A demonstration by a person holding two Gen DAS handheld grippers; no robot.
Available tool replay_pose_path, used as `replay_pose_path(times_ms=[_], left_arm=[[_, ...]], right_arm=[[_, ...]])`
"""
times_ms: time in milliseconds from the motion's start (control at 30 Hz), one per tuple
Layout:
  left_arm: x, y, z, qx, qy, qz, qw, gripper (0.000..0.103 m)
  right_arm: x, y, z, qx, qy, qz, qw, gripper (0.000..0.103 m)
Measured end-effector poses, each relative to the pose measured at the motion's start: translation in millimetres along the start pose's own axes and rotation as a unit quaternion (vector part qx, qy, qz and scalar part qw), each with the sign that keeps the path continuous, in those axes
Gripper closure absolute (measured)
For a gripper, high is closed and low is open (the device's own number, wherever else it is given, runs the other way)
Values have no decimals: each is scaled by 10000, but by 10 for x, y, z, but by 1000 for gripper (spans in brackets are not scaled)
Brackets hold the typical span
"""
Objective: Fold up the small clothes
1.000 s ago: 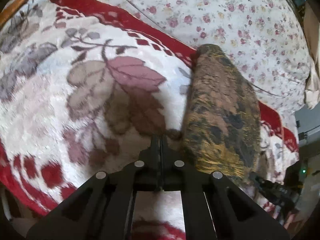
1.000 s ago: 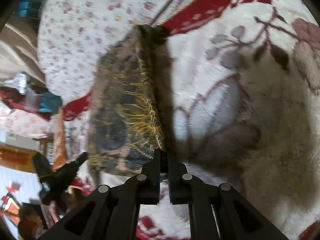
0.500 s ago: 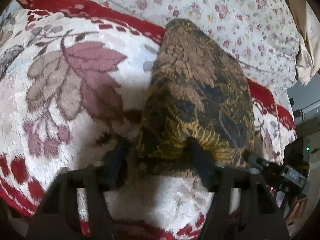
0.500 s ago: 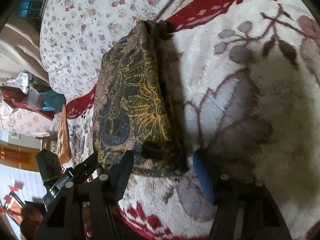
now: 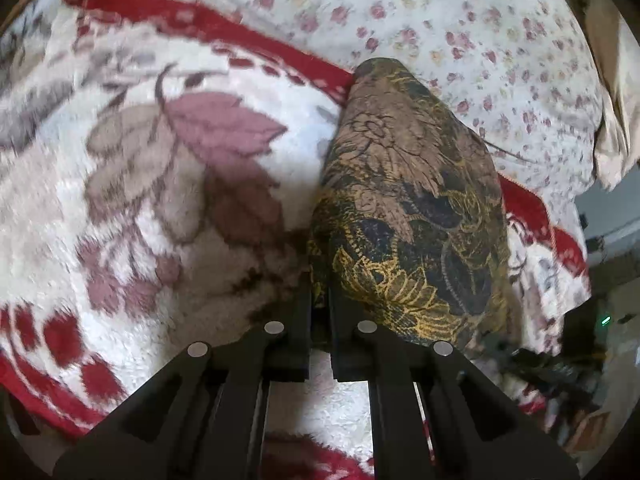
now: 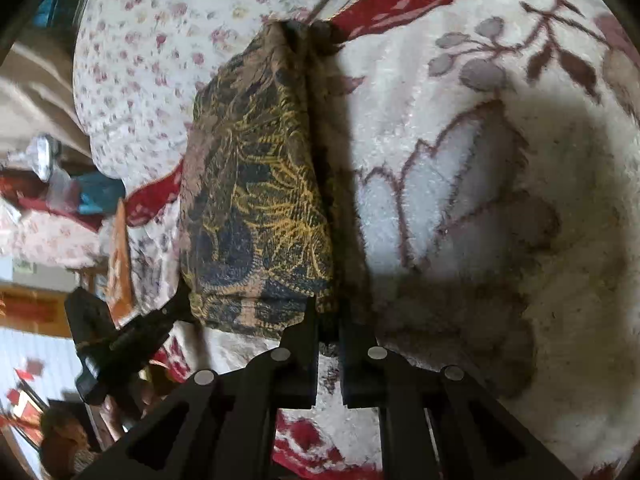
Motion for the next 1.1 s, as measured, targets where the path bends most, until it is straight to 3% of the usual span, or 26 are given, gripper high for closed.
replay_pose_path(times_ms=[67,133,200,267,300,333,367,533,667,733,800,900,1100], left_arm=[[-85,46,37,-204,-268,-24,9994,96],[-62,53,90,-455,-572,206,9971,96],[-58,70,70,-526,-744,355,9952,89],[-10,113,18,-518,-931,521,9929,79],[30,158,-12,-481,-1008,585,9920,73],[56,198,-32,-463,-1028,600,9918,72],[81,258,-43,-434,-1039,606,9918,72],[344,540,41,-957,-1473,990,9795,72],[580,716,8,-1061,-1632,1221,9732,69],[764,798,-3,-1055,-1733,1421,9688,64],[967,881,4,-999,-1719,1560,9675,47],[1306,966,18,-916,-1745,1859,9626,33],[1873,1010,71,-953,-1631,2066,9600,33]], right_arm=[[-31,-2,57,109,181,-44,9998,96],[-83,-1,42,217,278,0,9994,95],[-66,15,-9,375,408,38,9985,90],[-23,44,-49,445,502,124,9977,81],[-9,102,-80,437,452,160,9979,71],[20,146,-94,403,407,213,9981,58],[103,221,-62,369,368,331,9981,55],[249,470,-96,610,908,452,9930,53],[517,597,-132,762,1439,913,9824,51],[678,694,-206,817,1678,1107,9762,31],[818,766,-305,919,1746,1279,9720,24],[1029,887,-523,1156,1818,1469,9654,24],[1285,1183,-965,1554,2003,1451,9564,23]])
Point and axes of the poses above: each gripper's, at about its wrist camera, not at the fingertips, and x roughly against the way its jaws point, z to its right, y to its underside, the point moved 10 cm from there along -x, roughly the way its jaws point, and after that the axes turned 11 degrees about -y, right-handed, at the moved point
